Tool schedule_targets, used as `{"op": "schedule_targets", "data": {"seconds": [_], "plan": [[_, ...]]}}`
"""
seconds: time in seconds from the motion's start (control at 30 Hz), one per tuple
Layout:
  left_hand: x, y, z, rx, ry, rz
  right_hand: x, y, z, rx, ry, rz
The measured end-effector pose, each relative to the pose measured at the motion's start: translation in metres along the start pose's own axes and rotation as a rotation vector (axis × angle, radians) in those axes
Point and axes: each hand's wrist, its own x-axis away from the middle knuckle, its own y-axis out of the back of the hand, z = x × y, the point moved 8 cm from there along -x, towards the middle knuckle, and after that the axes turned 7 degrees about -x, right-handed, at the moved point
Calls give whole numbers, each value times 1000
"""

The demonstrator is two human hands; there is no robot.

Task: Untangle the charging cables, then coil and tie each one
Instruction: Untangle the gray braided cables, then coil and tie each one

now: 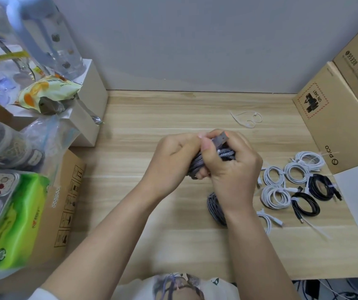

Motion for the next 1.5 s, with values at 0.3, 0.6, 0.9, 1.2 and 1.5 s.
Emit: {"op": "schedule_targets", "data": {"seconds": [0.3,0.6,0.9,1.2,1.5], "plan": [[-29,-29,18,-143,54,474,-35,-8,-54,-472,-282,196],[-87,-45,64,-3,183,291,-84,-20,-138,-384,-414,537],[-118,-20,105,12,309,88,-145,88,-319,336,-777,-401],[-120,-14,108,-13,313,29,-131,86,-351,592,-782,-280],[-89,-8,86,-86,213,-58,-82,18,-200,-443,-851,-108]]}}
